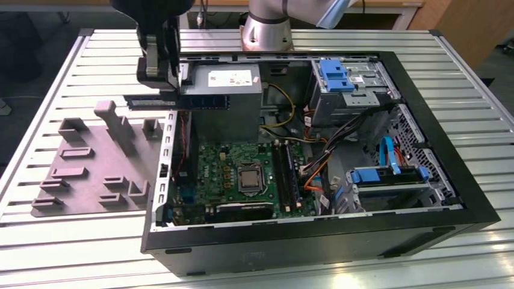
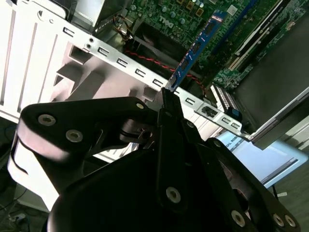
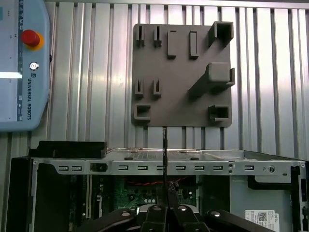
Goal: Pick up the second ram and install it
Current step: 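Pick up the second ram and move it above second insertion slot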
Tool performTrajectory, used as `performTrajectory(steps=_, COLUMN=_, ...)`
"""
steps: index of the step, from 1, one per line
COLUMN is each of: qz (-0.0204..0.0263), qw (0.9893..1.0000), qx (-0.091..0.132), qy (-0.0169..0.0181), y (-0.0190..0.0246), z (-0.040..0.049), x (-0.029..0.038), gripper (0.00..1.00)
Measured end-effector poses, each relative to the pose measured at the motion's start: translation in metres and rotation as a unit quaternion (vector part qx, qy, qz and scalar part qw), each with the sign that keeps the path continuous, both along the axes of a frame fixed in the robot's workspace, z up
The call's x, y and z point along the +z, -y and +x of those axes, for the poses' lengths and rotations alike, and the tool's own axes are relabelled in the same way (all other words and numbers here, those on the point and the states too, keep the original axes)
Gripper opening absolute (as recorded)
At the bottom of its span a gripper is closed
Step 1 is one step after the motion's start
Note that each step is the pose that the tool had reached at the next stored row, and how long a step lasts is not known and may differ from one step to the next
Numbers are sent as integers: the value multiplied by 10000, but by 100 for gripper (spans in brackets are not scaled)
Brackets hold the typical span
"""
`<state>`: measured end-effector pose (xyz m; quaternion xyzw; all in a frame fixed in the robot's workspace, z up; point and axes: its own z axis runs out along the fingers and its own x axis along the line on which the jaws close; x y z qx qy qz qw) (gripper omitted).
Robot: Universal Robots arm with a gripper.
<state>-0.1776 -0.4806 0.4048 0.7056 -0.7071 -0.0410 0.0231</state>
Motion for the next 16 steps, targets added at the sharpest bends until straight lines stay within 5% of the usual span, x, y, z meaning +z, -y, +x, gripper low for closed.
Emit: performTrajectory(steps=16, qz=0, qw=10000, qx=0, qy=-40, y=0, z=242, x=0, gripper=11)
